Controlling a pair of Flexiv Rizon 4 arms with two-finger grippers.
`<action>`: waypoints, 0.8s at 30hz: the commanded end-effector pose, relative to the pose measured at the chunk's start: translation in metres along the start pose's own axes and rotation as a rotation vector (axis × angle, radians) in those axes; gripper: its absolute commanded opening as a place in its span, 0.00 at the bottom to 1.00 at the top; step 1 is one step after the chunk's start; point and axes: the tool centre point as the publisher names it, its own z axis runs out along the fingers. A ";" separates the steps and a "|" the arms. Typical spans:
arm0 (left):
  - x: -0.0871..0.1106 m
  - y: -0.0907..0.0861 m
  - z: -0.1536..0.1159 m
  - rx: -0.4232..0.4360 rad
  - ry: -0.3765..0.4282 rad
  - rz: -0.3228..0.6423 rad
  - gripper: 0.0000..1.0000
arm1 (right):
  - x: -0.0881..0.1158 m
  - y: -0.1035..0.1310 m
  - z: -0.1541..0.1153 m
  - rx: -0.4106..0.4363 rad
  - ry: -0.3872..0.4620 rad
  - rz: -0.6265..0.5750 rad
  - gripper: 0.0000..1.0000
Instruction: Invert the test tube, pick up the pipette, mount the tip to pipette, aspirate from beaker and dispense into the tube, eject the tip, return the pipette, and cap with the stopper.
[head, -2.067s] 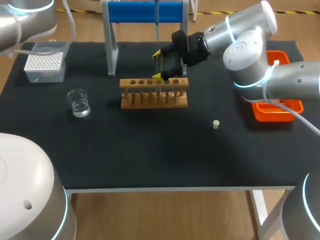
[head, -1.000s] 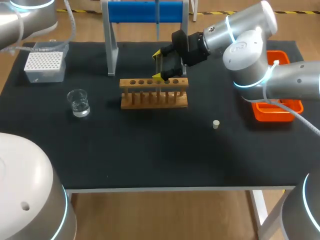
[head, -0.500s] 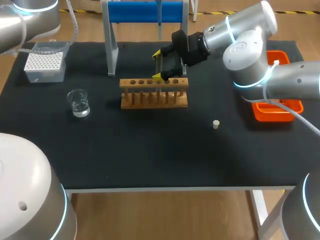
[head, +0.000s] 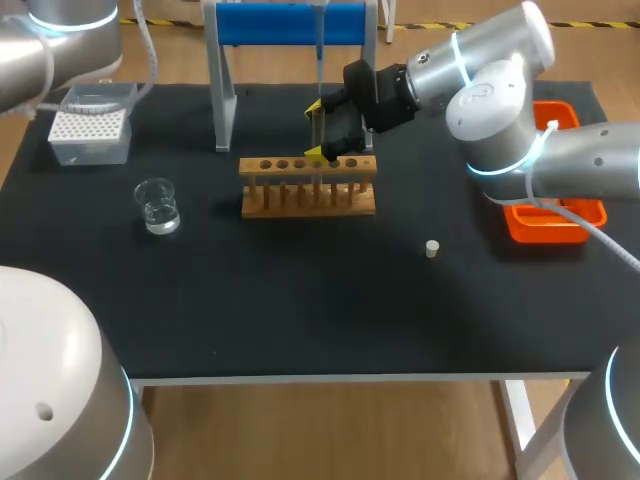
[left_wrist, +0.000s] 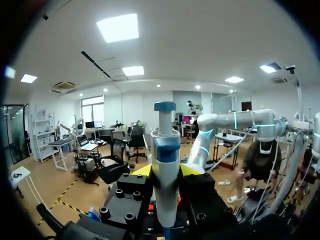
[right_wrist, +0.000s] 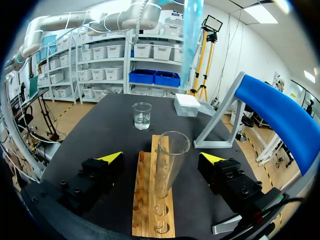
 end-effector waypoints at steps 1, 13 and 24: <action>0.000 0.003 0.001 0.008 0.001 -0.001 0.00 | -0.001 0.000 -0.001 0.002 0.003 0.001 1.00; 0.003 0.012 0.003 0.008 0.017 -0.011 0.00 | -0.001 0.000 -0.001 0.002 0.003 0.001 1.00; 0.003 0.020 0.004 0.006 0.027 -0.017 0.00 | -0.001 0.000 -0.001 0.002 0.003 0.001 1.00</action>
